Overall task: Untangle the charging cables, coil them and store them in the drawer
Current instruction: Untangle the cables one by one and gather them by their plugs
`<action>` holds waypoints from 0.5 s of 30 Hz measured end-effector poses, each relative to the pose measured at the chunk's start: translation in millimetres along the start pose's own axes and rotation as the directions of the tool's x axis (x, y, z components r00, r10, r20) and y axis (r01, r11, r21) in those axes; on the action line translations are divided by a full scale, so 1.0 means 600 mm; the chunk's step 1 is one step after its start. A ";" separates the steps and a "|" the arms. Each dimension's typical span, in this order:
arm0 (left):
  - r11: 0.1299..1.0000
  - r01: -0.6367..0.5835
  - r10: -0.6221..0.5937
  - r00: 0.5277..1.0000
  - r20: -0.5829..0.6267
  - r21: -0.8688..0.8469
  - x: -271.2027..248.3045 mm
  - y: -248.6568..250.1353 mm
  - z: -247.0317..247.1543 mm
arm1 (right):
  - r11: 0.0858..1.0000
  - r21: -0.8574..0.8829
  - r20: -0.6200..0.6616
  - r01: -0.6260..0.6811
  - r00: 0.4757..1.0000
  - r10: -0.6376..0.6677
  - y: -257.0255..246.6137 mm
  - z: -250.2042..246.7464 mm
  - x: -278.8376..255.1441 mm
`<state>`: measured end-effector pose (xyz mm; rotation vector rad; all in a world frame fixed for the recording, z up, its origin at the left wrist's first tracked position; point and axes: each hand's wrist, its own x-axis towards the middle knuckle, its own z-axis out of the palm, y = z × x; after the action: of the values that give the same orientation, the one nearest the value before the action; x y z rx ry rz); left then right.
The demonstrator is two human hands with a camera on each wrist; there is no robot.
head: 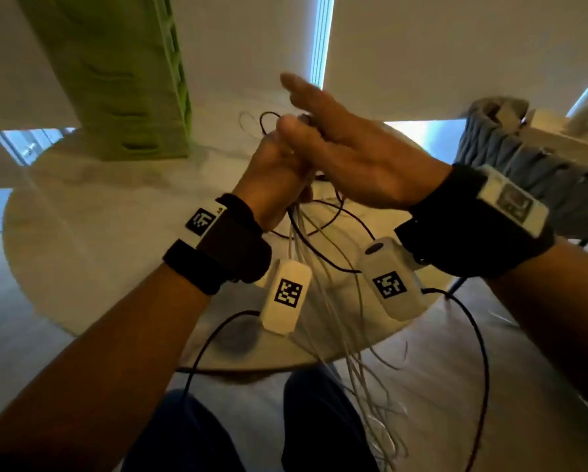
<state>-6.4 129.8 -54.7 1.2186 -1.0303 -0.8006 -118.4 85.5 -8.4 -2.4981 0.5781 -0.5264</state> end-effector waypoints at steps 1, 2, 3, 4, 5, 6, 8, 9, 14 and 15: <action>1.000 -0.008 0.008 1.000 -0.008 0.010 -0.007 -0.007 0.003 | 0.986 0.160 -0.056 -0.046 0.997 0.055 0.006 0.000 -0.016; 1.000 -0.007 0.007 1.000 -0.014 -0.017 -0.015 -0.010 0.008 | 0.960 0.269 -0.105 -0.079 0.988 0.111 0.011 -0.003 -0.032; 0.997 -0.014 0.013 1.000 -0.012 -0.076 -0.025 -0.012 0.017 | 0.946 0.306 -0.131 -0.110 0.979 0.156 0.016 -0.005 -0.049; 0.992 -0.022 0.021 1.000 -0.014 -0.126 -0.034 -0.014 0.029 | 0.944 0.298 -0.152 -0.138 0.970 0.190 0.021 -0.004 -0.067; 0.988 -0.030 0.025 0.999 -0.039 -0.149 -0.040 -0.017 0.044 | 0.946 0.283 -0.181 -0.160 0.959 0.217 0.024 0.000 -0.086; 0.985 -0.046 0.033 0.996 -0.082 -0.163 -0.046 -0.018 0.059 | 0.943 0.281 -0.218 -0.179 0.945 0.244 0.027 0.007 -0.105; 0.975 -0.059 0.032 0.991 -0.128 -0.214 -0.054 -0.020 0.089 | 0.897 0.408 -0.204 -0.172 0.940 0.273 0.041 0.022 -0.138; 0.971 -0.042 0.018 0.994 -0.104 -0.236 -0.060 -0.021 0.103 | 0.835 0.519 -0.111 -0.181 0.955 0.275 0.051 0.030 -0.153; 0.965 -0.034 0.063 0.992 0.106 -0.258 -0.085 -0.029 0.149 | 0.700 0.575 0.315 -0.423 0.904 0.288 0.105 0.045 -0.220; 0.963 -0.020 0.058 0.989 0.134 -0.269 -0.089 -0.027 0.154 | 0.741 0.512 0.342 -0.435 0.894 0.289 0.110 0.049 -0.232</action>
<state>-111.0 142.7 -78.1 0.9190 -1.0192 -0.9717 -239.9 114.4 -103.0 -1.7662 0.6720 -0.1918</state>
